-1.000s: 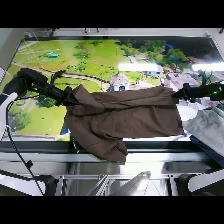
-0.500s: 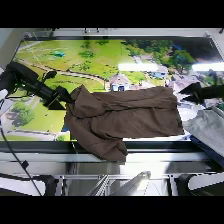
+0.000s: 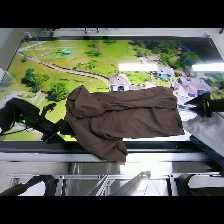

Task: Fold the shirts.

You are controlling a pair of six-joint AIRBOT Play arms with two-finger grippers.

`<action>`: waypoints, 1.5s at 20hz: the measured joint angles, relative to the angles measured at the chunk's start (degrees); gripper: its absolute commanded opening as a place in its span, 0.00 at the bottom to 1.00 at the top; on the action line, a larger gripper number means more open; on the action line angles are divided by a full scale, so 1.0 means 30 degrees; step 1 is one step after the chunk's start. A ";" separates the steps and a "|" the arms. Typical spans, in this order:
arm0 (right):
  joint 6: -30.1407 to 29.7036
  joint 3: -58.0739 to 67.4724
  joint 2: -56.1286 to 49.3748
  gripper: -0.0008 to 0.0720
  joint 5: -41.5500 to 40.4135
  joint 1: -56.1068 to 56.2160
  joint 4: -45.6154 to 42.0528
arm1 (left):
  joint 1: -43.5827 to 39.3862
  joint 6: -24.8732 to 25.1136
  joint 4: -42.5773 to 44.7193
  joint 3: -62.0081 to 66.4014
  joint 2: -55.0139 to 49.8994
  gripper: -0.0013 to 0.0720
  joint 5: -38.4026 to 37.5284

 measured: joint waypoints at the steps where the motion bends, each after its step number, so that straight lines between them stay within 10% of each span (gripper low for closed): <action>1: 0.0080 -0.0546 0.0058 0.68 -0.0029 0.0044 0.0000 | -0.0007 0.0029 -0.0459 -0.0685 0.0255 0.97 -0.0466; 17: 0.0925 -0.3235 0.0197 0.67 -0.2055 0.0124 -0.1734 | -0.4517 0.0882 -0.3417 -0.3009 -0.2718 0.96 -0.3104; 30: -0.0080 -0.3009 0.0197 0.67 -0.1625 -0.1654 -0.2506 | -0.4809 0.1443 -0.2455 -0.4240 0.3344 0.96 -0.4983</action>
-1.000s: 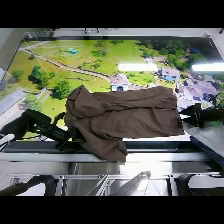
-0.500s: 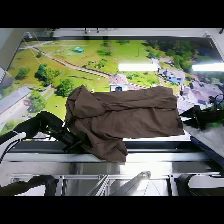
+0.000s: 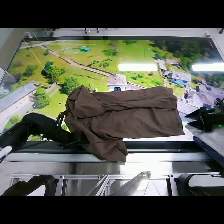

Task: Fold the shirts.

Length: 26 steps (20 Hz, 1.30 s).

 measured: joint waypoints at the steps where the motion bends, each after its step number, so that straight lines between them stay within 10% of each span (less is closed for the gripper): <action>1: -0.0364 0.0015 0.0000 0.67 0.0204 -0.0095 -0.0058 | 0.0000 -0.0007 -0.0102 -0.0525 0.0721 0.96 -0.0051; 9: -0.2419 0.0036 0.0984 0.67 0.1173 -0.0270 0.0182 | 0.0000 -0.1180 -0.0175 -0.2484 0.3861 0.96 -0.1370; 21: -0.3038 -0.0102 0.1326 0.67 0.0852 0.1756 -0.2586 | -0.0029 -0.0211 -0.0510 -0.1107 -0.1435 0.96 -0.1931; 22: -0.3031 -0.0102 0.1180 0.67 0.0831 0.1945 -0.2754 | -0.0036 -0.0124 -0.0474 -0.0838 -0.1647 0.93 -0.2084; 25: -0.2892 -0.0080 0.0736 0.67 0.0838 0.2543 -0.2914 | -0.0029 0.0153 0.0350 -0.0073 -0.2040 0.21 -0.2958; 26: -0.2885 -0.0080 0.0568 0.67 0.0860 0.2776 -0.2907 | -0.0029 0.0160 0.0335 0.0138 -0.2076 0.22 -0.3067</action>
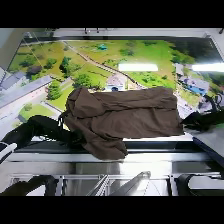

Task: Fold the shirts.

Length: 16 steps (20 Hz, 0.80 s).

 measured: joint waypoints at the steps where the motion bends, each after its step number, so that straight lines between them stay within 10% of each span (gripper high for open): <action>1: 0.0000 0.0000 -0.0153 0.67 0.0022 0.0226 -0.0051 | -0.0015 0.0015 -0.0211 0.0168 -0.0015 0.22 0.0168; 5: 0.0211 -0.0036 -0.0772 0.67 0.0284 0.1231 -0.0066 | -0.0015 0.0044 -0.0379 0.0313 -0.0080 0.19 0.0408; 6: 0.0211 -0.0044 -0.0860 0.67 0.0379 0.1464 -0.0073 | -0.0015 0.0044 -0.0408 0.0262 -0.0080 0.05 0.0393; 16: 0.1741 -0.0073 0.0874 0.67 0.0918 0.1137 -0.1406 | -0.0015 0.0860 -0.0510 0.0095 -0.0087 0.05 0.1421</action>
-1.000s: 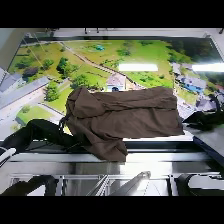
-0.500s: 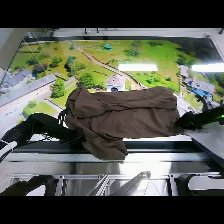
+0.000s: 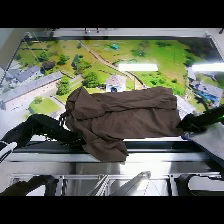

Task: Fold the shirts.

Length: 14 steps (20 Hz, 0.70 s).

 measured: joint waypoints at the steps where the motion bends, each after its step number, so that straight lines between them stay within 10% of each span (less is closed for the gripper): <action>1: 0.0160 0.0015 0.0474 0.67 0.0233 -0.0240 -0.0029 | 0.0000 0.0160 0.0000 0.0000 0.0000 0.05 0.0066; 14: 0.1290 0.0029 0.1800 0.68 0.0087 -0.3621 -0.0525 | 0.2368 0.2047 0.0080 0.0707 0.0000 0.05 0.1246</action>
